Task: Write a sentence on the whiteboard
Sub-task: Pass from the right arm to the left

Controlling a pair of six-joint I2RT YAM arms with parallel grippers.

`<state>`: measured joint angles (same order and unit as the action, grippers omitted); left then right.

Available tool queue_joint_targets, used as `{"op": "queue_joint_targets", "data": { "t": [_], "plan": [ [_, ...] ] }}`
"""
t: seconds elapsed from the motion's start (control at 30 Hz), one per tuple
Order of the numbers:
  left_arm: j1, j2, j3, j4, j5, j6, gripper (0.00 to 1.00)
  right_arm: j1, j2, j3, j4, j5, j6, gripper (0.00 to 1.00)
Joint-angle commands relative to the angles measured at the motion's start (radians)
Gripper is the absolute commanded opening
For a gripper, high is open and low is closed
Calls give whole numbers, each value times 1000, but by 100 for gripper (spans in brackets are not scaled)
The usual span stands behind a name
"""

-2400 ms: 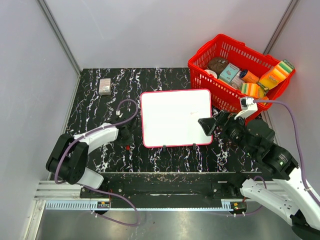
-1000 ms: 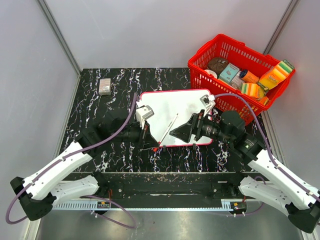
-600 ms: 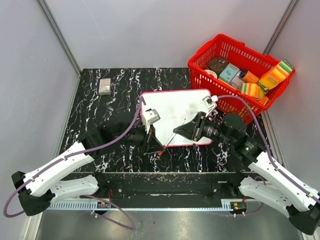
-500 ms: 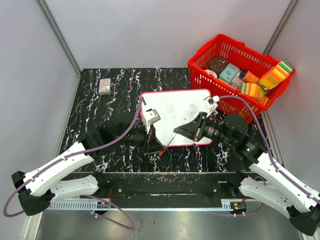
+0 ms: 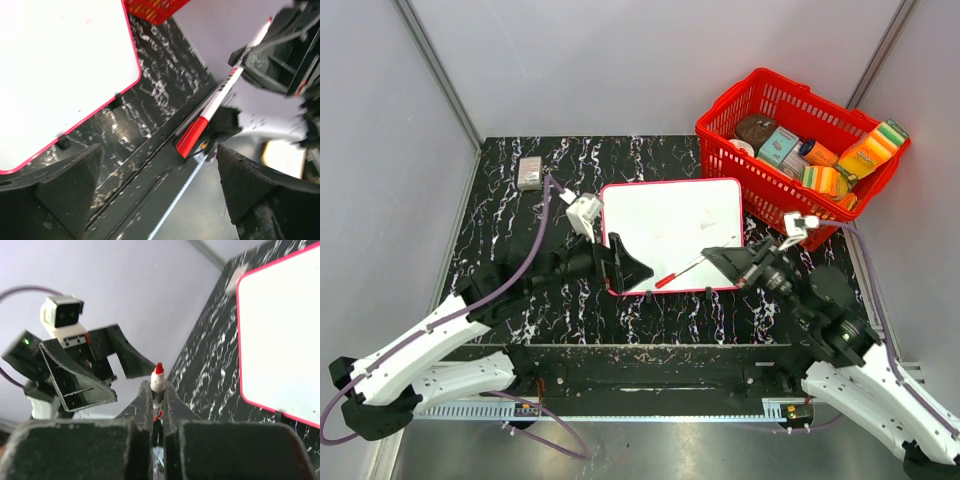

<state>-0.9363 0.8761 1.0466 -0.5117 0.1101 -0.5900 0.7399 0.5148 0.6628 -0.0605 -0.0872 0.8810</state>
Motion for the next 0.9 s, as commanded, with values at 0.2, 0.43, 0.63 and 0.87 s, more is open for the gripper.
{"op": "queue_joint_targets", "data": {
  "t": [0.2, 0.43, 0.63, 0.87],
  "plan": [
    [-4, 79, -129, 573, 80, -294, 99, 3, -269, -133, 93, 380, 171, 0],
    [-84, 245, -88, 852, 114, -217, 99, 4, -374, -222, 90, 480, 469, 0],
    [-142, 412, 92, 768, 125, -84, 98, 4, -409, -223, 29, 484, 578, 0],
    [-150, 481, 136, 820, 137, -54, 76, 4, -435, -239, 5, 481, 641, 0]
  ]
}}
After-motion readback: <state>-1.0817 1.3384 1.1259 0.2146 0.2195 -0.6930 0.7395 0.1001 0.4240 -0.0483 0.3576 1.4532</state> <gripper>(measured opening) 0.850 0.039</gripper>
